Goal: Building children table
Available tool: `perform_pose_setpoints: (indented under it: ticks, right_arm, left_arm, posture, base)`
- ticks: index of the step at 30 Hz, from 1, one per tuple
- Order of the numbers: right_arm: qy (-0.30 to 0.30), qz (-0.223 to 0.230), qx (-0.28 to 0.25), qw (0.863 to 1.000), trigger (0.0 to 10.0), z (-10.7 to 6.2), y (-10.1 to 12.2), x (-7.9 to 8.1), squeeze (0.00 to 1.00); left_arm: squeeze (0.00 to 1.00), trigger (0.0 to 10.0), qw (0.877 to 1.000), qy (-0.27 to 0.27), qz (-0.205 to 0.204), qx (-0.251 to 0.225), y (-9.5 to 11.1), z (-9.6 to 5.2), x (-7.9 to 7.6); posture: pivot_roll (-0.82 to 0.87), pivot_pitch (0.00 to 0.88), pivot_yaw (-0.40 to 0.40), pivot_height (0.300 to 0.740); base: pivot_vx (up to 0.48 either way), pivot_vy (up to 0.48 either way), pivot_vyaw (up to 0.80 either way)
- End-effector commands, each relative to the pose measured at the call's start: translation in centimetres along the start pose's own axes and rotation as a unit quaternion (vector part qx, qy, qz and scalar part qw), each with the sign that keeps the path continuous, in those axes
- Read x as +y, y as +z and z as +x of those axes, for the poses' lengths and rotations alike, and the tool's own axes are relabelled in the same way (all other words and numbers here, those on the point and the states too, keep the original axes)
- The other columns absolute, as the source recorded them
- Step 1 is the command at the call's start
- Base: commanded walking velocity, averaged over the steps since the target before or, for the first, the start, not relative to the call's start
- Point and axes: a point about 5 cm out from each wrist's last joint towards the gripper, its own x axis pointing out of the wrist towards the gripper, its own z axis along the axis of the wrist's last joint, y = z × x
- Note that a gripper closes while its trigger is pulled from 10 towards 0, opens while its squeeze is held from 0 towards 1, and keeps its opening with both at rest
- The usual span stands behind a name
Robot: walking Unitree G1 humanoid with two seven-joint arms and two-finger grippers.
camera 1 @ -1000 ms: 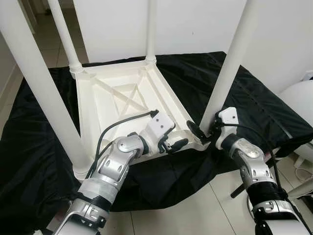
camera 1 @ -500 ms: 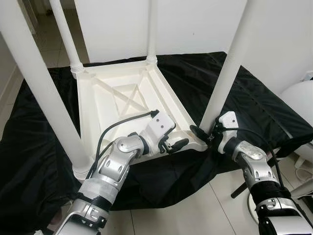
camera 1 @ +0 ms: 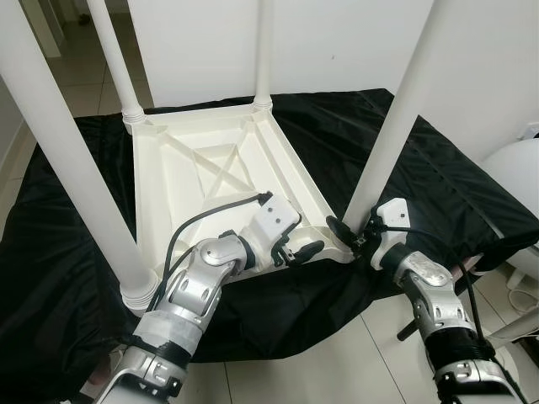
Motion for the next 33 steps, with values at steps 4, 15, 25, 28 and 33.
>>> perform_pose_setpoints:
  ticks: [4,15,25,28,33]
  right_arm:
    - [-0.099,0.055,0.035,0.993,10.0,0.0,-0.7,0.5,0.0]
    - [-0.314,0.078,0.038,0.945,10.0,-1.3,-1.2,3.8,0.0]
    - [-0.312,0.084,0.047,0.945,10.0,-1.8,-0.8,4.6,0.49]
    - [-0.301,0.087,0.031,0.949,10.0,-1.8,-0.4,4.7,1.0]
    - [-0.269,0.104,0.003,0.958,10.0,-2.1,0.3,4.9,1.0]
  left_arm:
    - [0.0,10.0,1.0,0.022,0.004,0.006,0.0,-0.3,0.1]
    - [0.0,10.0,0.999,0.033,-0.009,0.006,-0.3,-0.9,-0.3]
    - [0.0,10.0,0.999,0.043,-0.014,0.005,-0.2,-1.3,-0.3]
    - [0.0,10.0,0.999,0.044,-0.015,0.007,-0.3,-1.4,-0.3]
    - [0.0,10.0,0.999,0.044,-0.018,0.006,-0.2,-1.5,-0.5]
  posture:
    - [-0.05,0.0,-0.005,0.74]
    - [-0.04,0.0,-0.028,0.74]
    - [-0.04,0.0,-0.033,0.74]
    - [-0.04,0.0,-0.033,0.74]
    - [-0.05,0.0,-0.036,0.74]
  base:
    - [0.0,0.0,0.0]
    - [0.0,0.0,0.0]
    - [0.0,0.0,0.0]
    - [0.0,0.0,0.0]
    - [0.0,0.0,0.0]
